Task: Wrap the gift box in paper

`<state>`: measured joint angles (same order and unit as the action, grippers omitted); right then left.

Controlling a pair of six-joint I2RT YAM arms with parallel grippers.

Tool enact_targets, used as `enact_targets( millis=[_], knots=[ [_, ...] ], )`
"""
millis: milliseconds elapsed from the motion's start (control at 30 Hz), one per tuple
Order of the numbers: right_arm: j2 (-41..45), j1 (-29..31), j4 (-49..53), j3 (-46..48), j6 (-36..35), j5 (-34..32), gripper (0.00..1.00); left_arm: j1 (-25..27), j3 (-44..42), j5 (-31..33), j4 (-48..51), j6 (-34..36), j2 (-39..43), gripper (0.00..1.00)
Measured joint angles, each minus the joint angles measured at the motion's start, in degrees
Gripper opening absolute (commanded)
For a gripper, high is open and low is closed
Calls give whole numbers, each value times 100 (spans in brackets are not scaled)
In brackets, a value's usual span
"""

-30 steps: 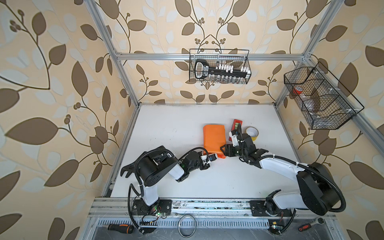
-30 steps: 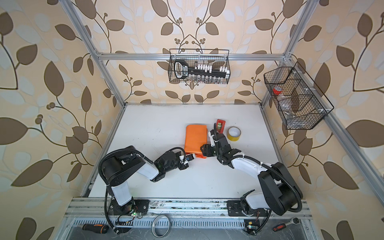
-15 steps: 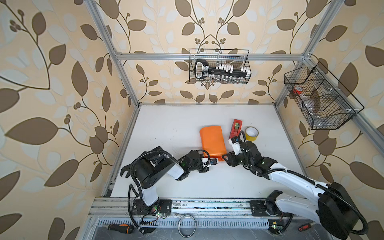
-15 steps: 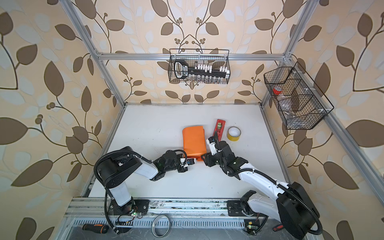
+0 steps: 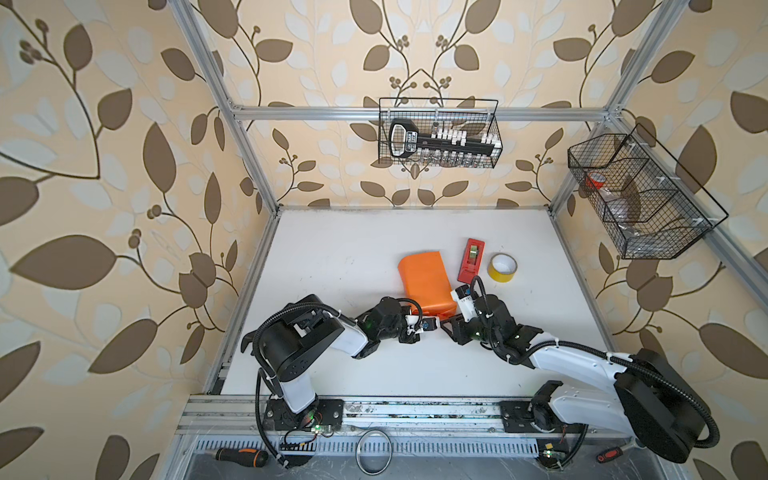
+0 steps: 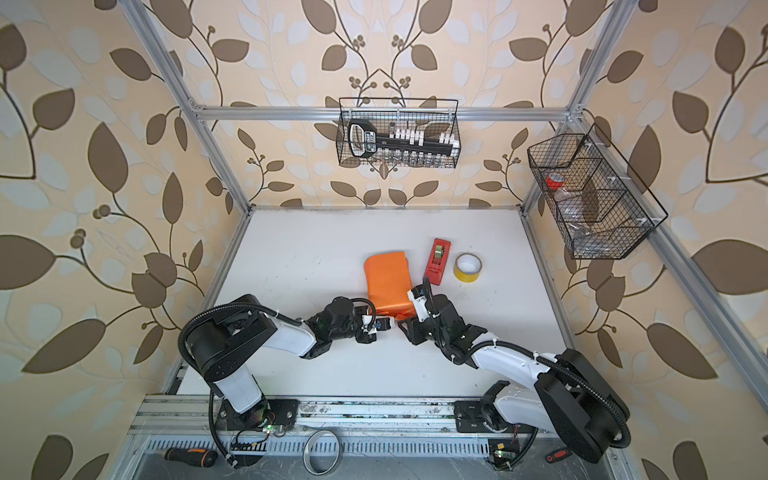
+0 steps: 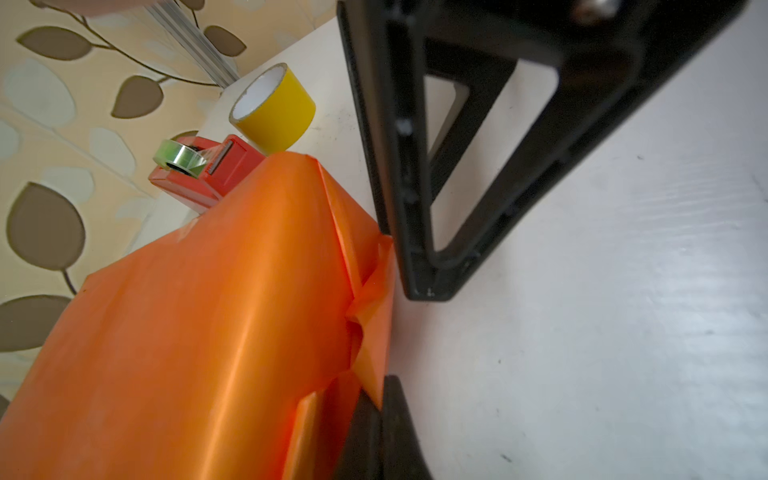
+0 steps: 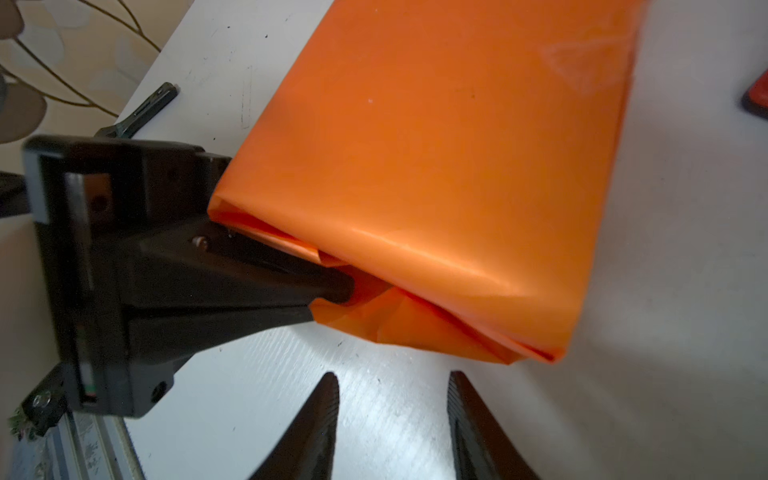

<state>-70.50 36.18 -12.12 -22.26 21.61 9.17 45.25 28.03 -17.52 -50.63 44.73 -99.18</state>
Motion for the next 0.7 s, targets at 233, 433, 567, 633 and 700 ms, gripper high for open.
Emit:
enact_targets(
  millis=[233, 433, 567, 633, 700],
  knots=[
    [-459, 20, -579, 31, -48, 9, 55, 0, -7, 15, -107, -11, -70, 0],
    [-599, 72, -927, 35, -286, -46, 63, -35, -7, 17, -103, -11, -70, 0],
    [-601, 116, -1056, 61, -476, -173, 66, -35, -7, 17, -103, -9, -70, 0],
    [-601, 120, -1126, 94, -566, -216, 69, -35, -7, 17, -103, -11, -70, 0],
    [-614, 120, -1163, 107, -625, -238, 72, -35, -7, 17, -103, -9, -70, 0]
  ],
)
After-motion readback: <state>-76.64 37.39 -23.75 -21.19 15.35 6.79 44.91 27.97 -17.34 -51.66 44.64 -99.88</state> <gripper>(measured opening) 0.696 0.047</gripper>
